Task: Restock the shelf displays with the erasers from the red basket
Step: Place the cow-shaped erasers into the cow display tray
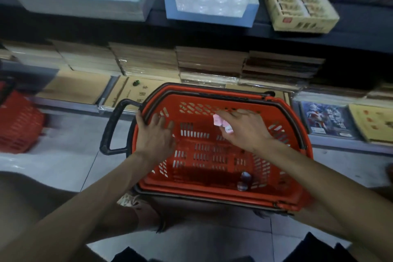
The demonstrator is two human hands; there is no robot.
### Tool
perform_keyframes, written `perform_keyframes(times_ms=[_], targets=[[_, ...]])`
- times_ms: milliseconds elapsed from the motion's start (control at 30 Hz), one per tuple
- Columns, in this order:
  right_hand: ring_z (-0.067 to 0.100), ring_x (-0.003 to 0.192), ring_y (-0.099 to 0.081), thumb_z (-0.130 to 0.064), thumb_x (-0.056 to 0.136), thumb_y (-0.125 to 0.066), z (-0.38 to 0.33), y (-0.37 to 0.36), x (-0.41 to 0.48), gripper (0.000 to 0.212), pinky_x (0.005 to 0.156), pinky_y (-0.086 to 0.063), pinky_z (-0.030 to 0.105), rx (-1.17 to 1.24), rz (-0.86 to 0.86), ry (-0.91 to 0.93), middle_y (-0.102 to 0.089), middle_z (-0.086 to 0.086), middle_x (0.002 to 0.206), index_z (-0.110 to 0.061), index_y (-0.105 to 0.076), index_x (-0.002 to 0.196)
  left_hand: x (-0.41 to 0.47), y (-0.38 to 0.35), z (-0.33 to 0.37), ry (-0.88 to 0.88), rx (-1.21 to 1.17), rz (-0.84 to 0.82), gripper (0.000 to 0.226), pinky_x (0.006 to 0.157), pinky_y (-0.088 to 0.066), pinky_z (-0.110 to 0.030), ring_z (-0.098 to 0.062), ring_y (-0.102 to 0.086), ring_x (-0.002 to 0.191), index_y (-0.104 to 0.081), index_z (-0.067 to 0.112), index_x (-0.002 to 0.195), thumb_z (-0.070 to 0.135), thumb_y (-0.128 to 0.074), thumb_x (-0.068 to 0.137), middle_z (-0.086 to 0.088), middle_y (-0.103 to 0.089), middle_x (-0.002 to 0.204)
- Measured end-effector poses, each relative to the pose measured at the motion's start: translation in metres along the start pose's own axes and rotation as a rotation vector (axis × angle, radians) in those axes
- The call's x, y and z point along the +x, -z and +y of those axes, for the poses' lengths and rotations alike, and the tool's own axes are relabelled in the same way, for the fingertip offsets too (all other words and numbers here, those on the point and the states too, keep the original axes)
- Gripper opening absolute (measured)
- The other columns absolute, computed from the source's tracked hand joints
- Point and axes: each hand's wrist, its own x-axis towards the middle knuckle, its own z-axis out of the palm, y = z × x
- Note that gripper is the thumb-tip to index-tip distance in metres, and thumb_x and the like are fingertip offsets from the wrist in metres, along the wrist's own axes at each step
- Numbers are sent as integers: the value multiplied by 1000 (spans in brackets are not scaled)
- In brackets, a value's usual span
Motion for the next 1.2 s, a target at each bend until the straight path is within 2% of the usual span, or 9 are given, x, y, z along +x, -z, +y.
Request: perform_keyframes(times_ms=[167,300,400,533,667,767,967,1100,1200], targets=[[24,74,-64,-38,87,-65,-4,50,15,39,61,-48,29,43,113,62,-73,-6,83,-30,-63,125,10,32,2,91,-240,46,62,121,-19,-69,-35,-39,144,-49,22,147,57,-48,96,-12,-53,144],[25,77,-64,-39,87,-62,-1,94,25,38,61,-47,31,89,169,113,-73,-4,85,-30,-64,124,21,83,2,108,-879,112,55,104,-49,-40,-28,-62,124,-62,21,137,58,-52,98,-9,-69,130],[25,74,-63,-37,85,-67,-6,125,35,39,61,-47,32,120,276,92,-71,-6,81,-31,-65,124,24,124,11,138,-1473,-64,48,104,-50,-40,-16,-69,112,-72,26,125,61,-49,102,3,-76,116],[24,73,-61,-35,86,-69,-20,148,45,30,63,-50,38,325,385,-32,-69,-5,79,-33,-68,117,22,160,21,112,-1976,-450,57,100,-54,-52,-24,-73,110,-76,24,119,66,-42,99,-4,-78,117],[19,78,-62,-34,81,-73,-26,157,52,36,69,-51,38,461,347,-150,-65,-4,78,-40,-67,116,25,186,27,46,-2277,-594,56,96,-57,-56,-31,-67,109,-73,11,126,50,-49,94,-13,-73,120],[15,86,-63,-39,85,-72,-25,163,59,36,74,-51,37,545,284,-173,-69,-8,89,-41,-62,119,28,196,31,-20,-2454,-639,58,97,-55,-51,-29,-68,108,-72,9,126,53,-47,96,-14,-72,118],[4,96,-60,-47,93,-64,-26,157,71,37,79,-52,30,597,187,-120,-65,-18,107,-39,-52,128,38,196,35,22,-2692,-586,50,69,-62,-31,-22,-74,76,-72,9,102,56,-52,99,-9,-74,88],[4,98,-61,-51,100,-53,-25,151,76,27,80,-50,29,696,141,-153,-64,-16,107,-34,-47,120,46,196,40,26,-2734,-513,45,66,-61,-28,-21,-72,71,-70,11,92,49,-49,101,-7,-71,81],[1,87,-63,-46,105,-46,-27,147,81,20,74,-47,26,957,160,-285,-65,-15,90,-29,-55,106,51,194,45,64,-2760,-480,45,68,-60,-31,-22,-71,73,-69,11,92,50,-47,99,-8,-70,82]])
